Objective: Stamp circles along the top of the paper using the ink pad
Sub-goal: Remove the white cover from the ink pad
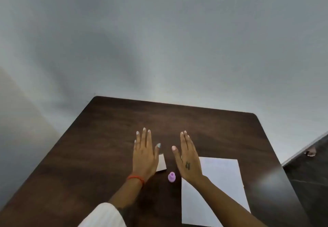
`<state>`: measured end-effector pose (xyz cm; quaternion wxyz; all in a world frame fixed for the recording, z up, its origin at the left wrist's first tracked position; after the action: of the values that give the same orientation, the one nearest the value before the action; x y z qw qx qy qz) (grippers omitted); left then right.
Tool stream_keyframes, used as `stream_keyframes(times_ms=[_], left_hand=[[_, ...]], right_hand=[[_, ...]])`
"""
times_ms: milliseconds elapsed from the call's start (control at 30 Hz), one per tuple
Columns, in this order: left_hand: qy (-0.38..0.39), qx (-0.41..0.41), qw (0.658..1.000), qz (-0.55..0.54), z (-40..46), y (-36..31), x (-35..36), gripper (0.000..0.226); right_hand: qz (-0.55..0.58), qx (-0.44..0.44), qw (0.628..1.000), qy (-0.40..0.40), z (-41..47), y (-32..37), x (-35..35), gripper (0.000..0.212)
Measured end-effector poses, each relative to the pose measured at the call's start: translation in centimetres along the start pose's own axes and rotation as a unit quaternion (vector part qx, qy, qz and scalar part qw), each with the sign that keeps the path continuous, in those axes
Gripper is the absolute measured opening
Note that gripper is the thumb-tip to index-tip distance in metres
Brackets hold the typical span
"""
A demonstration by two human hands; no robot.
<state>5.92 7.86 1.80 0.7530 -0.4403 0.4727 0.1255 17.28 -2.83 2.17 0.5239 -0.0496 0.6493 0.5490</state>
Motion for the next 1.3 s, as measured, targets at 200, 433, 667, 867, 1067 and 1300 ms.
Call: stream_keyframes(times_ms=[200, 433, 667, 867, 1067, 1300], left_hand=[[0.067, -0.113, 0.99, -0.047, -3.6, 5.6, 1.9, 0.064], [0.13, -0.108, 0.982, -0.084, -5.1, 7.8, 3.3, 0.08], [0.165, -0.043, 0.985, -0.015, -3.7, 7.9, 4.1, 0.085], [0.205, -0.025, 0.978, 0.018, -2.8, 7.9, 5.0, 0.074], [0.199, -0.039, 0.979, 0.004, -2.5, 8.0, 4.9, 0.072], [0.176, -0.054, 0.983, -0.017, -2.5, 7.9, 4.2, 0.07]], right_hand=[[0.0, 0.004, 0.995, 0.103, -1.0, -0.2, 5.2, 0.065], [-0.021, -0.009, 0.973, 0.231, -0.9, -0.2, 9.6, 0.079], [-0.139, -0.057, 0.942, 0.3, -0.4, 0.0, 11.5, 0.084], [-0.167, -0.06, 0.936, 0.305, 0.4, 0.3, 11.6, 0.078], [-0.154, -0.056, 0.937, 0.308, 0.5, 0.1, 11.6, 0.076], [-0.135, -0.052, 0.941, 0.305, 0.4, -0.1, 11.4, 0.073]])
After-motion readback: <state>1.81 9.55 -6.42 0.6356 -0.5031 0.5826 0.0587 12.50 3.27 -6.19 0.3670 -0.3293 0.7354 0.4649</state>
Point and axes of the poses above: each hand's wrist, its own z-axis towards the middle knuckle, its own x-axis out of the palm, y = z × x, the point moved 10 cm from there along z, towards the middle knuckle, and after that the axes turned 1 degree about y, right-handed, at the moved point
